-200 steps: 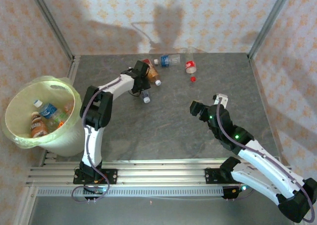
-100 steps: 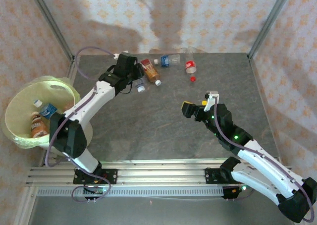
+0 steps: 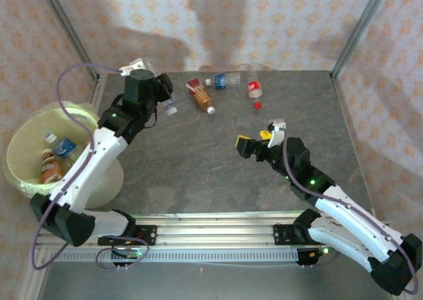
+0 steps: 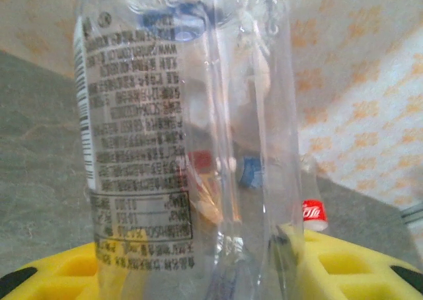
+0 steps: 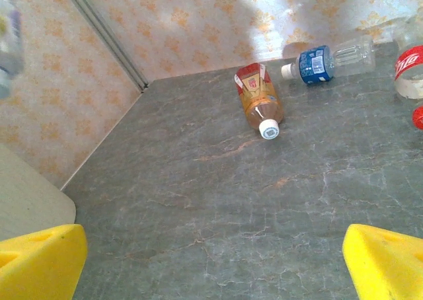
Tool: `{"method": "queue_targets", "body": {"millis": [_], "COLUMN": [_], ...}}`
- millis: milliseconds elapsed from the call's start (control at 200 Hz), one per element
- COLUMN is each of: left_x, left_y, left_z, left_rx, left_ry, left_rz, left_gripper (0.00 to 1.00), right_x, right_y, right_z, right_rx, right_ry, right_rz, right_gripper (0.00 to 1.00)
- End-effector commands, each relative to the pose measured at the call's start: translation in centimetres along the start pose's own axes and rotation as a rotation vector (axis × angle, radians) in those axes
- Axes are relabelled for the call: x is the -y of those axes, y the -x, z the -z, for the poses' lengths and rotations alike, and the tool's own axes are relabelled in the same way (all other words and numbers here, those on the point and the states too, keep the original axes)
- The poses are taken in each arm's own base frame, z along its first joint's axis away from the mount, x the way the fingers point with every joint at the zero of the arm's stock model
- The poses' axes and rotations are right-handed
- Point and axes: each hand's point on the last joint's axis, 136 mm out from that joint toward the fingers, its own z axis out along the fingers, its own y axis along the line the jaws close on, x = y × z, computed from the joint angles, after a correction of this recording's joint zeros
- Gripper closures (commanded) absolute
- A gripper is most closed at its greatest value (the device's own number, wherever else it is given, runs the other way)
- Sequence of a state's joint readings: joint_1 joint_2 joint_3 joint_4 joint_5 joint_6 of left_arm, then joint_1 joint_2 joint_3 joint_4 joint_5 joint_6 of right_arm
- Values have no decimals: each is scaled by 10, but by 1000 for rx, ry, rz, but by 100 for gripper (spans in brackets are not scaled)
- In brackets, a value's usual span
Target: Put the plastic bottles in the bin
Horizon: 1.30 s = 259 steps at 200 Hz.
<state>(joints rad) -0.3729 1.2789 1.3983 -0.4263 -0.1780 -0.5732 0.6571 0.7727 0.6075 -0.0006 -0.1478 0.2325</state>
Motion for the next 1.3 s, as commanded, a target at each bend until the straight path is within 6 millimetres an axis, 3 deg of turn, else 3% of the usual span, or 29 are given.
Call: {"method": "queue_targets", "body": {"millis": [0,290,731,831,1031,1291], "left_x": [-15,-44,-141,-164,-204,-264], "left_y": [28,84,137,138,126,91], "left_z": [32,107,209,224,238,226], "left_rx": [100,248,378,353,295,113], "left_ry": [42,158,773,916,1039,1129], "left_rz": [-7,-141,-317,-344,-301,-175], "left_gripper": [47,48,49,49,49,49], "right_x": [-6,-4,-6,-10,-15,-17], "right_y": [3,-1,-8,-9,-9,-9], "right_z": [-5,-15,-31,-36,-41,-41], "right_rx": [14,-14,-57,-71,-98,-105], "right_ry": [33,17,22,39,59,63], "right_rz": [-15,-16,-14,-14,3,4], "right_gripper": [1,1,1,1,1,1]}}
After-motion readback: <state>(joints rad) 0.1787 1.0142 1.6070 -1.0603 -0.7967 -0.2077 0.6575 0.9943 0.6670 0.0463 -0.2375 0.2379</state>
